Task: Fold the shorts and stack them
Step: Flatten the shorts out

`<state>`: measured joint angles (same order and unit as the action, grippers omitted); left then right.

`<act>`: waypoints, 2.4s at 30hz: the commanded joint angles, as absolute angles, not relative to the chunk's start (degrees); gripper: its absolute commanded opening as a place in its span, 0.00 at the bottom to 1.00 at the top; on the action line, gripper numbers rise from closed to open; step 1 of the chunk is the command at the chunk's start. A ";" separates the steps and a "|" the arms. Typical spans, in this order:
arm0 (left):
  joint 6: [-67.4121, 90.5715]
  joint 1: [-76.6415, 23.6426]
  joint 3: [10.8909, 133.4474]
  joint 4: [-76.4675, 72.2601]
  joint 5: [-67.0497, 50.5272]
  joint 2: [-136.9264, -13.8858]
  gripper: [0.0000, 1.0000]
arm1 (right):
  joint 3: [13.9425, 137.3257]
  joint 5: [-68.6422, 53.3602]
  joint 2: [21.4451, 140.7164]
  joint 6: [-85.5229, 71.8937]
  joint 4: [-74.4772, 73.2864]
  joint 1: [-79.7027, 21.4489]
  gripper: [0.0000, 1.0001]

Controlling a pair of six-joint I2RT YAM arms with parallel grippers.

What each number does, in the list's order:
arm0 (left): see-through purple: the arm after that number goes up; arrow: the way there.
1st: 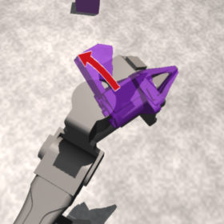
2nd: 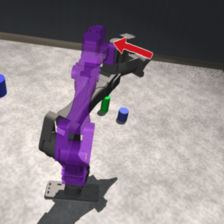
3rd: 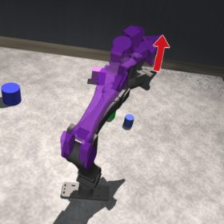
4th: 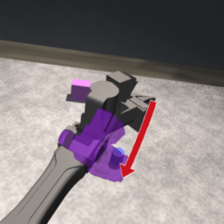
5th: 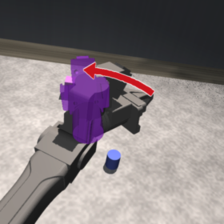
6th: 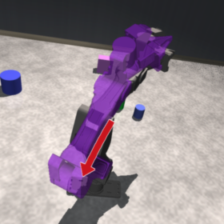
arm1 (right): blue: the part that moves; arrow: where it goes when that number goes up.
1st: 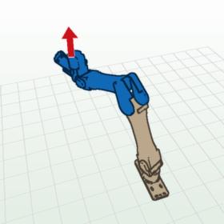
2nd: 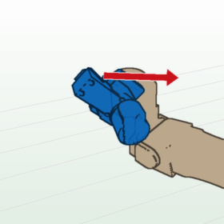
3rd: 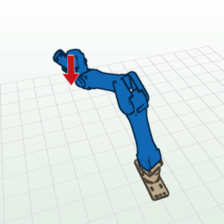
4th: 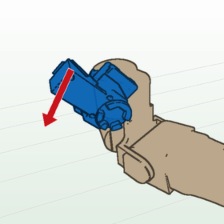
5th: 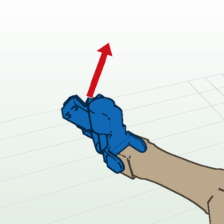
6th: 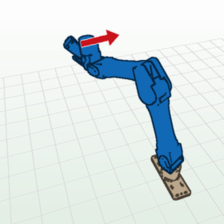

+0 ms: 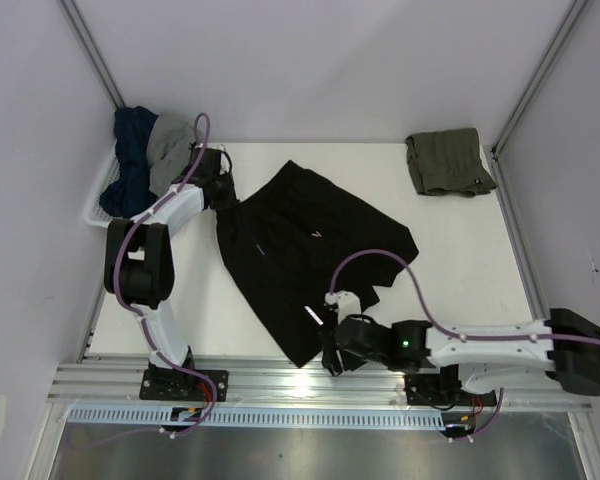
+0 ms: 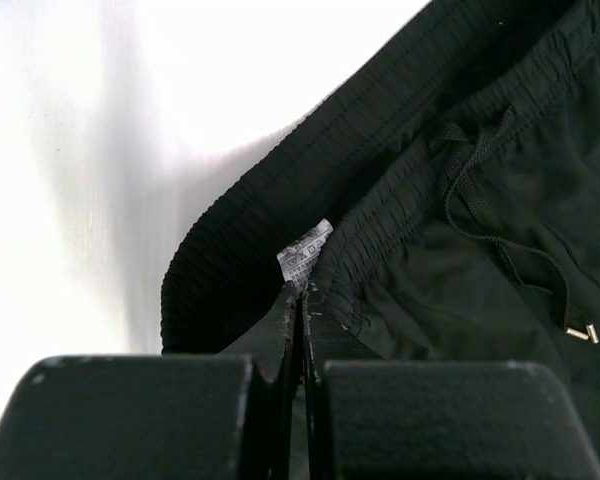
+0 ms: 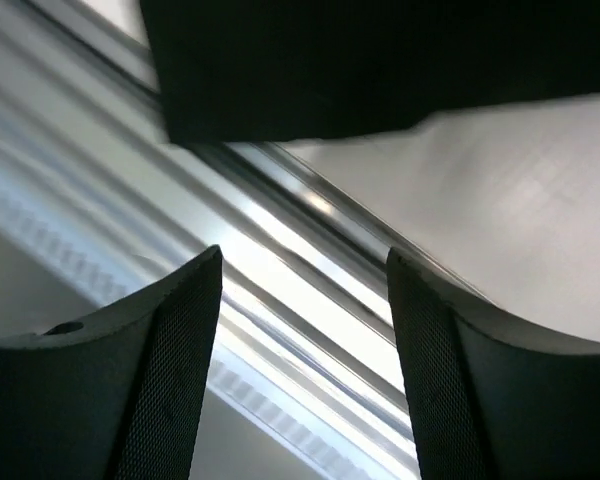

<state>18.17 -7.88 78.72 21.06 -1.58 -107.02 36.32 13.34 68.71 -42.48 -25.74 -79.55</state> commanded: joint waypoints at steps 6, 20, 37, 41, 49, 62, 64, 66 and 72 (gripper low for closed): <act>18.37 -8.00 78.84 17.67 -0.97 -104.59 0.00 | 21.80 14.06 54.31 -56.24 3.33 -79.72 0.68; 18.02 -8.09 80.24 18.81 -0.53 -104.50 0.00 | 24.15 15.55 69.78 -64.16 14.09 -82.35 0.67; 18.02 -8.00 81.65 19.86 -0.26 -105.91 0.00 | 29.09 17.22 79.36 -69.78 12.13 -84.81 0.66; 18.37 -8.00 82.09 19.77 -0.70 -105.91 0.00 | 26.38 18.89 78.66 -72.94 15.89 -84.81 0.65; 18.98 -7.65 81.22 19.51 -1.93 -105.47 0.00 | 21.45 23.90 77.78 -77.60 23.99 -85.34 0.64; 19.60 -6.68 79.36 18.37 -4.13 -103.97 0.00 | 20.39 28.74 77.25 -77.26 29.97 -85.52 0.64; 19.60 -6.59 79.28 18.37 -4.39 -104.06 0.00 | 20.48 28.39 78.31 -77.52 30.84 -85.25 0.64; 19.60 -6.42 79.28 18.37 -4.48 -104.06 0.00 | 20.57 28.21 78.66 -77.69 30.94 -85.08 0.64; 19.60 -6.24 79.28 18.46 -4.66 -103.97 0.00 | 20.92 26.90 81.47 -80.06 31.20 -85.25 0.64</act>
